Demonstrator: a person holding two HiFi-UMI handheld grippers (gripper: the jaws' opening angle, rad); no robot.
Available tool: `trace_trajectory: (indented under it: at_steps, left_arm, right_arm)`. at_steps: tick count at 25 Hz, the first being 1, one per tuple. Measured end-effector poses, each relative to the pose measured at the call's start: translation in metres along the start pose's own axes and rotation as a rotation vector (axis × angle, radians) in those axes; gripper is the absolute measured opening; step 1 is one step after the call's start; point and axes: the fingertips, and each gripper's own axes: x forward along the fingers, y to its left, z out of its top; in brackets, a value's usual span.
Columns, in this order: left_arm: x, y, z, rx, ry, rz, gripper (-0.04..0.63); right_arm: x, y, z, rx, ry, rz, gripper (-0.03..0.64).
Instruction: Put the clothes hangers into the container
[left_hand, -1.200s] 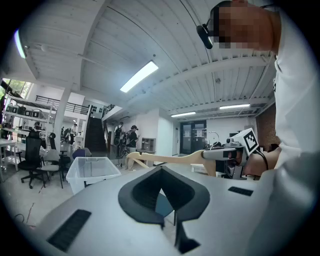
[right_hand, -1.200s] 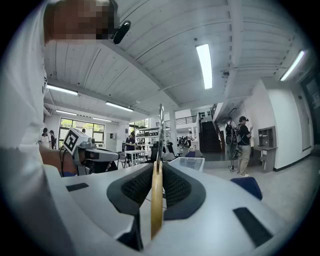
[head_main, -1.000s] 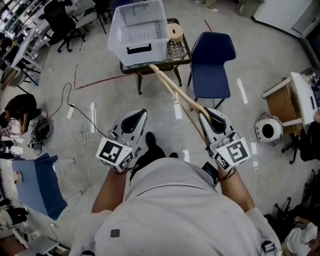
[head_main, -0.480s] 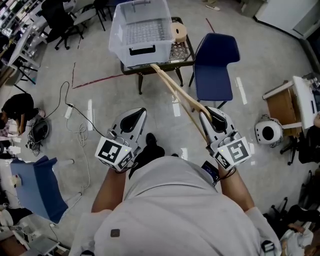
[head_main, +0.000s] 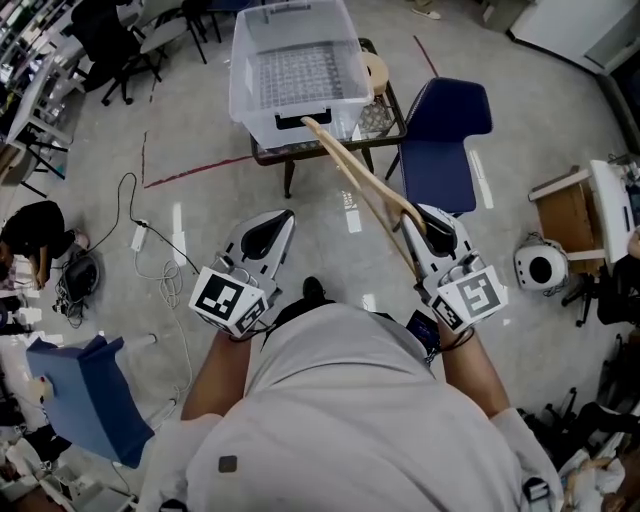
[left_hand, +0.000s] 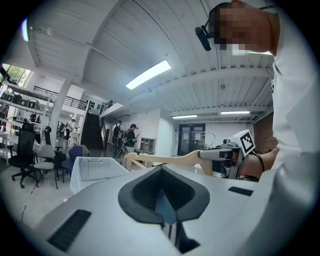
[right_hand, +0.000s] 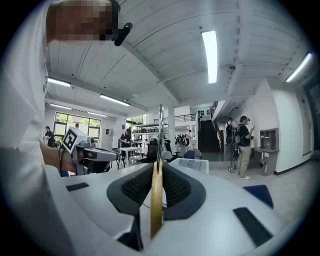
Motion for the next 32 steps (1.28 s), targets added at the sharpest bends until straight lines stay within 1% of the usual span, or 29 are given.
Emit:
trace_trajectory:
  at_steps: [8,14,18,25,32]
  left_arm:
    - [0.004,0.061,0.008,-0.004,-0.002,-0.023,0.017]
    - [0.013,0.089,0.005,-0.015,0.007,-0.023,0.017]
    - [0.023,0.104,0.006,-0.016,0.010,-0.001,0.016]
    - [0.057,0.133,0.006,-0.019,0.018,0.060,0.017]
    - [0.124,0.160,0.013,-0.026,0.028,0.127,0.017]
  right_arm:
    - [0.061,0.003,0.006,0.004,0.015,-0.014,0.063]
    - [0.095,-0.006,0.005,0.012,0.022,-0.006,0.063]
    - [0.114,-0.018,0.003,0.016,0.023,0.008,0.063]
    - [0.158,-0.061,0.002,0.018,0.017,0.070,0.063]
    - [0.206,-0.125,0.005,0.016,0.020,0.151,0.063]
